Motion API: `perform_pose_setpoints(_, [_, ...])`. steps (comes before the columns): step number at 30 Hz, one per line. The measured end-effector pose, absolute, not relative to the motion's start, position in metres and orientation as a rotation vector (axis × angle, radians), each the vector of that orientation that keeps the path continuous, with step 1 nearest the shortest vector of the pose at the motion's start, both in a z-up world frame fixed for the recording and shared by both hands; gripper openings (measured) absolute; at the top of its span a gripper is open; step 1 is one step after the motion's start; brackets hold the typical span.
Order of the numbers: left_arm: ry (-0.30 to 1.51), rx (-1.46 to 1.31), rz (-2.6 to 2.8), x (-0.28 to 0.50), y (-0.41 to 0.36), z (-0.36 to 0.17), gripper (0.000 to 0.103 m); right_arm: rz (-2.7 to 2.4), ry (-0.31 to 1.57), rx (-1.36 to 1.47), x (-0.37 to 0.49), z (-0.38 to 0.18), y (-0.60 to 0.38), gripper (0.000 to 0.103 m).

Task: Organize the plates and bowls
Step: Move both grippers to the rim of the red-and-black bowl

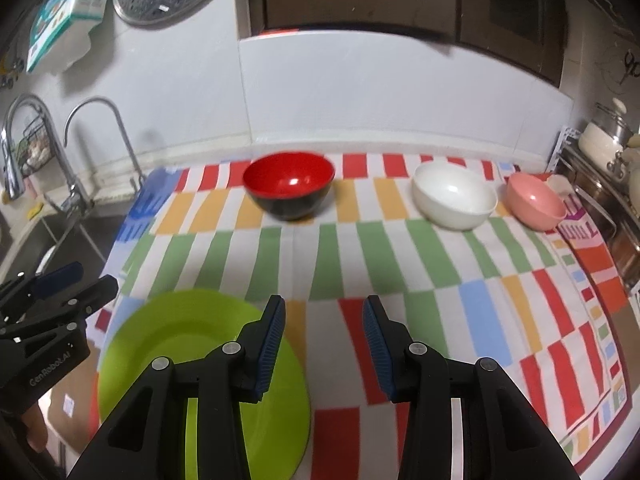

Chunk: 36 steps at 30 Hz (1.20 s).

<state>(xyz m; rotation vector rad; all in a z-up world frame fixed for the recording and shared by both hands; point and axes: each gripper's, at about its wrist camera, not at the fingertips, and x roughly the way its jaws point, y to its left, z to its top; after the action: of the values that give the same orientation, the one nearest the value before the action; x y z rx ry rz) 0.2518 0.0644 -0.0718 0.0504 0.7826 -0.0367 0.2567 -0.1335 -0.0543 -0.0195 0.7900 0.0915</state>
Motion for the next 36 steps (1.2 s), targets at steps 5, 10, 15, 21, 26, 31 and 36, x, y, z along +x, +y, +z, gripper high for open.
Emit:
perform_pose_setpoints(5, [0.759,0.047,-0.026,0.274,0.055,-0.062,0.048,0.1,0.757,-0.018,0.28,-0.043,-0.14,0.041])
perform_pose_setpoints(10, [0.753,0.034,-0.001,0.299,0.049,-0.055,0.046,0.132,0.741,-0.028,0.31,-0.035,-0.144,0.041])
perform_pose_setpoints(15, [0.743,0.022,0.015,0.325,0.042,-0.049,0.045,0.177,0.738,-0.038,0.34,-0.033,-0.146,0.041])
perform_pose_setpoints(21, [0.762,0.002,0.011,0.363,0.037,-0.051,0.044,0.211,0.746,-0.026,0.376,-0.036,-0.148,0.041])
perform_pose_setpoints(26, [0.79,0.003,0.005,0.396,0.035,-0.06,0.043,0.232,0.766,-0.014,0.403,-0.045,-0.146,0.041])
perform_pose_setpoints(31, [0.836,0.011,-0.006,0.427,0.033,-0.077,0.041,0.247,0.812,-0.011,0.43,-0.063,-0.141,0.036])
perform_pose_setpoints(36, [0.885,0.021,-0.02,0.454,0.031,-0.096,0.04,0.25,0.863,0.004,0.452,-0.081,-0.138,0.034])
